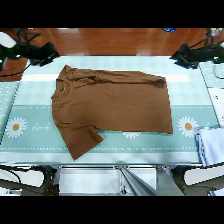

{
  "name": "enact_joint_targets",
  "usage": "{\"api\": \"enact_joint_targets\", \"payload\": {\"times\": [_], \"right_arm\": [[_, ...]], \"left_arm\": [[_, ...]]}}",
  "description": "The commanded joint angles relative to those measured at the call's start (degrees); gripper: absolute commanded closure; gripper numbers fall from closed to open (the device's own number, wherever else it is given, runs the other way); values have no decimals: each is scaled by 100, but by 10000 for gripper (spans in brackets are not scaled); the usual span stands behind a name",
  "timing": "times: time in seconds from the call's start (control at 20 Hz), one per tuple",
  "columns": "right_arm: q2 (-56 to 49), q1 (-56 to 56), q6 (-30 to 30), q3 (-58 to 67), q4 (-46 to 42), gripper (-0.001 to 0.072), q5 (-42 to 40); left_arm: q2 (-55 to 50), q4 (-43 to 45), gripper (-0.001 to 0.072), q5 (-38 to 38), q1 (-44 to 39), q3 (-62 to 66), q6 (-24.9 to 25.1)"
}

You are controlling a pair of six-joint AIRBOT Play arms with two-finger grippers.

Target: Fold the shirts.

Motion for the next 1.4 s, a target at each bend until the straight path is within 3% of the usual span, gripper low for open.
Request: {"api": "enact_joint_targets", "payload": {"times": [0.0, 0.15, 0.3, 0.45, 0.65, 1.0, 1.05, 1.15, 1.25, 1.35], "right_arm": [[422, -745, 33, -190, -850, 298, 1060], [1532, -1226, -168, -2214, -684, 298, 439], [2907, -1569, -1058, -4719, 186, 298, -474], [4035, -1915, -1606, -6223, 861, 299, -474], [4959, -2061, -1582, -6771, 831, 299, -188], [5134, -2105, -1257, -6773, 575, 299, -90], [5134, -2258, -1043, -6773, 348, 299, -109], [5134, -2677, -1040, -6776, -120, 299, 46], [5134, -2780, -667, -6916, -682, 299, 155], [5066, -2761, -678, -7239, -605, 300, 466]], "left_arm": [[201, 234, 200, -1860, 737, -164, 385], [1178, 103, 200, -1530, 1180, -2037, 715], [2109, -269, 200, -1139, 1738, -4282, 1172], [2376, -1482, 200, -1174, 2516, -5617, 1622], [2286, -1554, 200, -857, 2885, -6148, 1676], [1720, -2428, 211, -564, 1893, -6153, 2057], [1663, -2424, 300, -527, 1749, -6120, 2050], [1620, -2424, 680, -527, 1659, -6011, 2127], [1631, -2380, 687, -551, 1674, -5897, 2124], [1633, -2380, 687, -553, 1670, -5860, 2127]]}}
